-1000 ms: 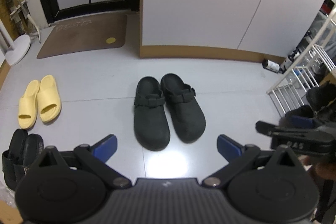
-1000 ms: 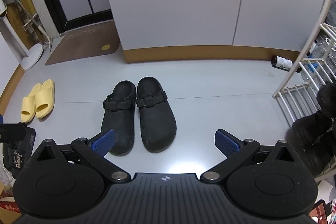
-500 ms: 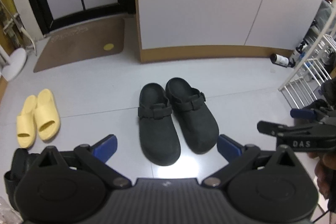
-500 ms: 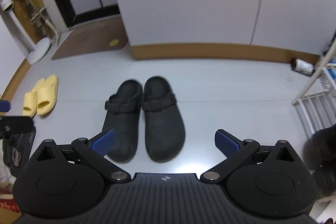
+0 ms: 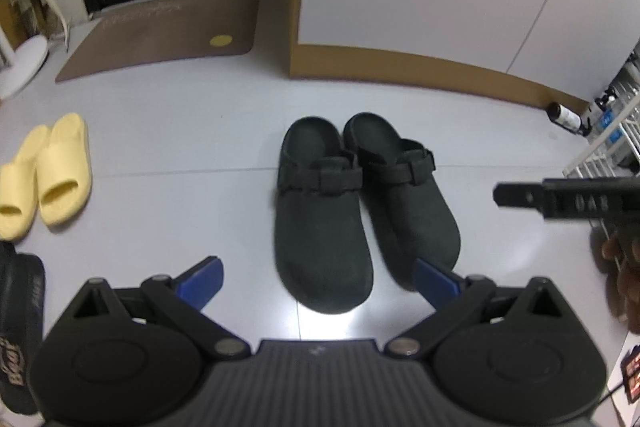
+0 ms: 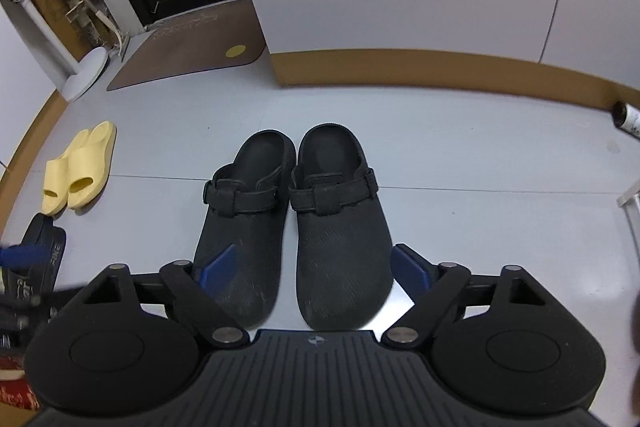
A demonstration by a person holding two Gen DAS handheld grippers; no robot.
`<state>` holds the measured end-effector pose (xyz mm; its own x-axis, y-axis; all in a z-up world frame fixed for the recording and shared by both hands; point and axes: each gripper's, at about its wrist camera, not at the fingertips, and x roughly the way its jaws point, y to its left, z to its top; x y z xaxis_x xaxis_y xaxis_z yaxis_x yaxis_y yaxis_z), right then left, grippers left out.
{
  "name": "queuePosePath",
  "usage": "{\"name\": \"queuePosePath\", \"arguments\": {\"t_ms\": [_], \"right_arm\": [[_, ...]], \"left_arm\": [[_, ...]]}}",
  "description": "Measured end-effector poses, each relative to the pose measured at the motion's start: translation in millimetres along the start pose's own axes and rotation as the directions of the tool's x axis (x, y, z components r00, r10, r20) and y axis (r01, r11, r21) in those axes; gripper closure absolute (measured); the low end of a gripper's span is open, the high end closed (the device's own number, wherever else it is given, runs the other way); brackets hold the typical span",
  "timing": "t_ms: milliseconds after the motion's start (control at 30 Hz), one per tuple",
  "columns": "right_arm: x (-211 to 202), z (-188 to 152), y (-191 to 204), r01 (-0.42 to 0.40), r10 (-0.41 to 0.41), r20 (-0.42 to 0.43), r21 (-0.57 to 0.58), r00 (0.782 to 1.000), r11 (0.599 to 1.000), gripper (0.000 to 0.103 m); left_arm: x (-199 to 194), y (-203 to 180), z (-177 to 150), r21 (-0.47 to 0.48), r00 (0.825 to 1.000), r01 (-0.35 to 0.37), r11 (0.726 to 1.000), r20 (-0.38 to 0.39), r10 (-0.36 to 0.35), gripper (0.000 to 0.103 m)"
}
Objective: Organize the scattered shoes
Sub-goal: 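Lower the open right tool over the heels of the black clogs, then close the right tool on the heels of both black clogs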
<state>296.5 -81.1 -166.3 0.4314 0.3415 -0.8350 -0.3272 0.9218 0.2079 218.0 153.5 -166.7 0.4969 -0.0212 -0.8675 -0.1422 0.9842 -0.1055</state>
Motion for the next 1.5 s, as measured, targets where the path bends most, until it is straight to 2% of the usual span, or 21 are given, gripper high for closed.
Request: {"name": "queuePosePath", "arguments": {"t_ms": [200, 400, 567, 733, 800, 933, 1033, 1100, 1133, 1167, 1200, 1233, 1267, 1367, 1500], "right_arm": [[44.1, 19.5, 9.6, -0.033, 0.032, -0.044, -0.027, 0.999, 0.999, 0.023], [81.8, 59.5, 20.2, -0.011, 0.008, -0.083, -0.027, 0.996, 1.000, 0.023], [112.0, 79.5, 35.5, 0.005, -0.012, -0.131, -0.059, 0.991, 0.998, 0.023], [144.3, 87.4, 50.3, 0.049, -0.071, -0.171, -0.131, 0.983, 0.990, 0.022], [158.4, 87.6, 51.1, 0.048, -0.071, -0.186, -0.126, 0.980, 0.991, 0.022], [181.2, 85.6, 50.7, 0.102, -0.124, -0.197, -0.115, 0.973, 0.988, 0.022], [198.6, 76.8, 54.4, 0.110, -0.142, -0.246, -0.140, 0.959, 0.984, 0.023], [200.5, 75.1, 56.7, 0.110, -0.148, -0.253, -0.158, 0.956, 0.981, 0.030], [201.0, 75.7, 56.5, 0.108, -0.147, -0.262, -0.159, 0.954, 0.981, 0.037], [201.8, 77.3, 55.6, 0.099, -0.141, -0.280, -0.157, 0.950, 0.983, 0.049], [202.7, 79.6, 55.1, 0.083, -0.127, -0.300, -0.154, 0.945, 0.985, 0.057], [203.7, 82.3, 54.9, 0.065, -0.110, -0.319, -0.149, 0.941, 0.987, 0.073], [204.7, 85.4, 56.5, 0.053, -0.106, -0.338, -0.163, 0.935, 0.985, 0.080], [204.3, 87.1, 59.6, 0.043, -0.121, -0.360, -0.218, 0.925, 0.975, 0.082], [199.6, 84.2, 54.2, 0.027, -0.115, -0.374, -0.232, 0.920, 0.972, 0.083]], "left_arm": [[6.6, 34.1, -14.3, -0.059, 0.999, -0.037, 0.998, 0.001, 0.038, 0.001], [8.5, 60.1, -20.2, -0.090, 0.998, -0.067, 0.994, -0.007, 0.066, 0.001], [13.9, 73.2, -19.9, -0.123, 0.996, -0.084, 0.989, -0.009, 0.084, 0.001], [20.3, 79.5, -24.6, -0.129, 0.995, -0.098, 0.987, -0.029, 0.095, 0.001], [21.4, 80.2, -25.8, -0.126, 0.995, -0.100, 0.987, -0.033, 0.097, 0.001], [26.9, 80.2, -28.8, -0.124, 0.995, -0.096, 0.988, -0.049, 0.091, 0.001], [30.7, 77.6, -30.7, -0.106, 0.995, -0.091, 0.990, -0.056, 0.085, 0.001], [31.6, 76.7, -31.7, -0.102, 0.995, -0.088, 0.991, -0.059, 0.083, 0.001], [31.8, 76.6, -31.8, -0.105, 0.995, -0.088, 0.991, -0.060, 0.082, 0.001], [32.0, 76.5, -32.0, -0.108, 0.995, -0.088, 0.990, -0.061, 0.082, 0.001], [32.2, 76.4, -31.9, -0.112, 0.995, -0.088, 0.990, -0.060, 0.081, 0.001], [32.7, 76.0, -31.8, -0.114, 0.995, -0.088, 0.990, -0.060, 0.082, 0.001], [33.1, 75.5, -31.9, -0.112, 0.995, -0.088, 0.990, -0.060, 0.081, 0.001], [33.4, 73.5, -32.2, -0.104, 0.995, -0.085, 0.991, -0.061, 0.079, 0.001], [34.1, 73.5, -31.9, -0.105, 0.995, -0.085, 0.991, -0.061, 0.078, 0.001]]}}
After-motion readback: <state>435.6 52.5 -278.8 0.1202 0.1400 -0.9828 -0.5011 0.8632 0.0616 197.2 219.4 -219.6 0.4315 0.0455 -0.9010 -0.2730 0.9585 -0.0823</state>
